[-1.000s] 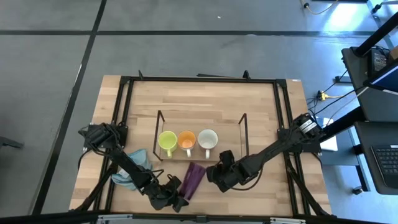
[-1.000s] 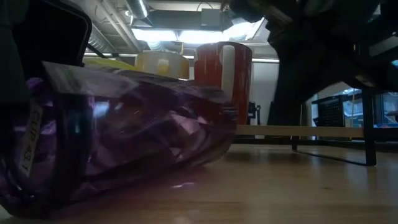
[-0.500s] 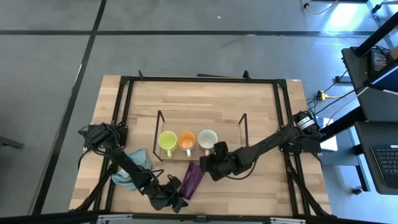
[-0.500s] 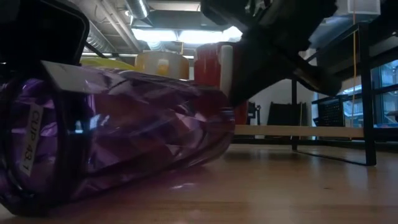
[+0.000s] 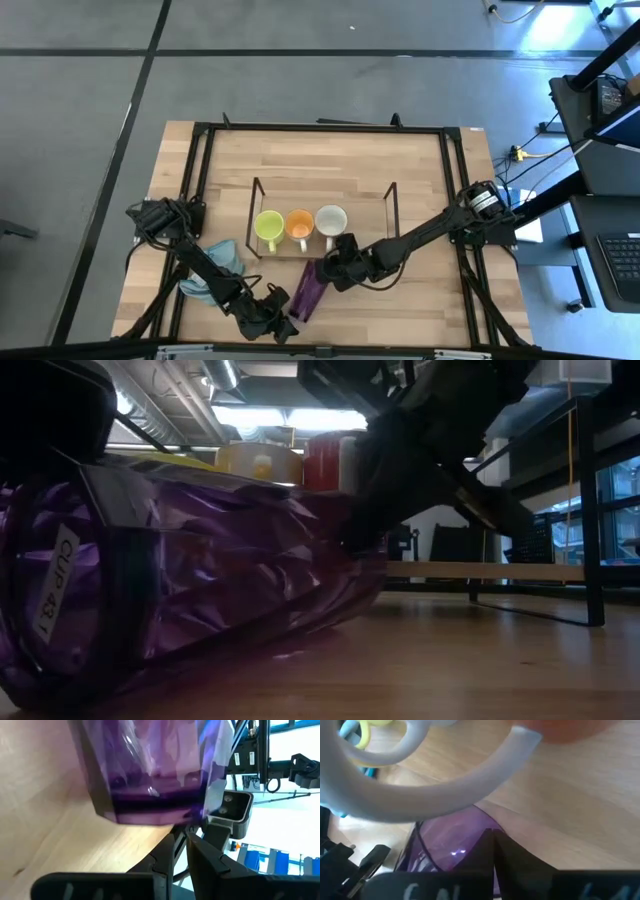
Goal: Stack small to large cups/mugs on shelf
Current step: Put the violet cup on the shelf
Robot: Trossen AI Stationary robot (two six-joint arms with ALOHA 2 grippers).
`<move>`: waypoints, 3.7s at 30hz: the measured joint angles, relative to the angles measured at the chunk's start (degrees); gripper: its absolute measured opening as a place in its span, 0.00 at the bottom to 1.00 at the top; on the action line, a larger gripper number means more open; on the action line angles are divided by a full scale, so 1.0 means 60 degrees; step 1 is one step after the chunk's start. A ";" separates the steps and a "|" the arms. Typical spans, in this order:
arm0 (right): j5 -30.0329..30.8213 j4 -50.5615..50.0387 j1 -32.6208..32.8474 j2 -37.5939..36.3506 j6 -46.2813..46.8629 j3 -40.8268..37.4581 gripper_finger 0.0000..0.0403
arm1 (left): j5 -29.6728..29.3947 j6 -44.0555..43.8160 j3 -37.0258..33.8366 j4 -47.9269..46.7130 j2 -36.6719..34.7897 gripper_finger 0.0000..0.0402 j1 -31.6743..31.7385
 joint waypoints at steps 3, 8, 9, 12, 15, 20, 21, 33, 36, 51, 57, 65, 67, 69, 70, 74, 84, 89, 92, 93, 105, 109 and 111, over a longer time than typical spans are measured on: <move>-0.0007 -0.0009 0.0000 -0.0004 -0.0011 0.0000 0.01 | -0.0007 -0.0122 0.0005 -0.0149 -0.0009 0.11 -0.0073; -0.0297 -0.0012 0.0082 -0.0022 -0.0025 0.0000 0.01 | -0.0007 -0.0372 0.0029 -0.0564 -0.0038 0.11 -0.0204; -0.0350 -0.0011 0.0125 -0.0022 -0.0024 0.0000 0.02 | -0.0014 -0.0435 0.0033 -0.0595 -0.0038 0.11 -0.0204; -0.0576 -0.0030 0.0277 -0.0036 0.0011 0.0015 0.02 | -0.0196 -0.0502 0.0033 -0.0608 -0.0038 0.11 -0.0182; -0.0616 -0.0031 0.0394 -0.0053 0.0012 0.0174 0.02 | -0.0215 -0.0535 0.0033 -0.0615 -0.0038 0.11 -0.0120; -0.0612 -0.0710 0.0501 -0.0058 -0.0002 0.0613 0.02 | -0.0241 -0.0380 0.0033 -0.0568 -0.0038 0.11 -0.0112; -0.0607 -0.0875 0.0514 -0.0058 -0.0035 0.0736 0.02 | -0.0256 -0.0379 0.0033 -0.0568 -0.0038 0.11 -0.0115; -0.0153 -0.2071 0.0612 -0.0080 -0.0679 0.1956 0.02 | -0.0372 -0.0019 0.0033 -0.0443 -0.0038 0.11 -0.0137; -0.0008 -0.3047 0.0703 -0.0080 -0.0209 0.1945 0.02 | -0.0502 0.0011 0.0033 -0.0440 -0.0038 0.11 -0.0212; -0.0302 -0.2794 0.0904 -0.0059 0.0019 0.1749 0.01 | -0.0871 -0.0153 0.0033 -0.0458 -0.0038 0.11 -0.0393; -0.0604 -0.2437 0.0871 0.0251 -0.0060 0.1745 0.01 | -0.0863 -0.0169 0.0033 -0.0462 -0.0038 0.11 -0.0375; -0.0772 -0.2336 0.0871 0.0352 -0.0268 0.1730 0.01 | -0.0863 -0.0174 0.0033 -0.0462 -0.0038 0.11 -0.0372; -0.0777 -0.2090 0.0850 0.0442 -0.0332 0.1734 0.01 | -0.0858 -0.0181 0.0033 -0.0464 -0.0038 0.11 -0.0362; -0.0893 -0.1921 0.0820 0.0528 -0.0574 0.1730 0.01 | -0.0857 -0.0181 0.0033 -0.0466 -0.0038 0.11 -0.0353; -0.0923 -0.1674 0.0786 0.0576 -0.0685 0.1730 0.01 | -0.0853 -0.0182 0.0033 -0.0466 -0.0038 0.11 -0.0353; -0.0947 -0.1575 0.0725 0.0590 -0.0772 0.1730 0.01 | -0.0833 -0.0187 0.0033 -0.0462 -0.0038 0.11 -0.0353; -0.0991 -0.1053 0.0736 0.0590 -0.1293 0.1712 0.01 | -0.0798 0.0089 0.0030 -0.0418 -0.0038 0.11 -0.0356; -0.1082 -0.0711 0.0785 0.0582 -0.1299 0.1806 0.01 | -0.0756 0.0014 0.0029 -0.0428 -0.0038 0.11 -0.0346; -0.1167 -0.0569 0.0834 0.0551 -0.1785 0.2132 0.01 | -0.0687 0.0008 0.0029 -0.0440 -0.0038 0.11 -0.0331; -0.1178 -0.0566 0.0838 0.0554 -0.1923 0.2256 0.01 | -0.0673 0.0022 0.0029 -0.0432 -0.0038 0.11 -0.0331; -0.0735 -0.1725 0.0827 0.0554 -0.2152 0.3044 0.01 | -0.1720 -0.0024 0.0029 -0.1050 -0.0149 0.11 -0.0629; -0.0653 -0.1765 0.0896 0.0554 -0.1757 0.3039 0.04 | -0.2653 -0.1261 -0.0052 -0.3951 -0.0760 0.09 -0.1113; -0.0619 -0.1803 0.0900 0.0554 -0.1740 0.3020 0.06 | -0.2790 -0.1670 -0.0086 -0.5295 -0.1234 0.09 -0.1381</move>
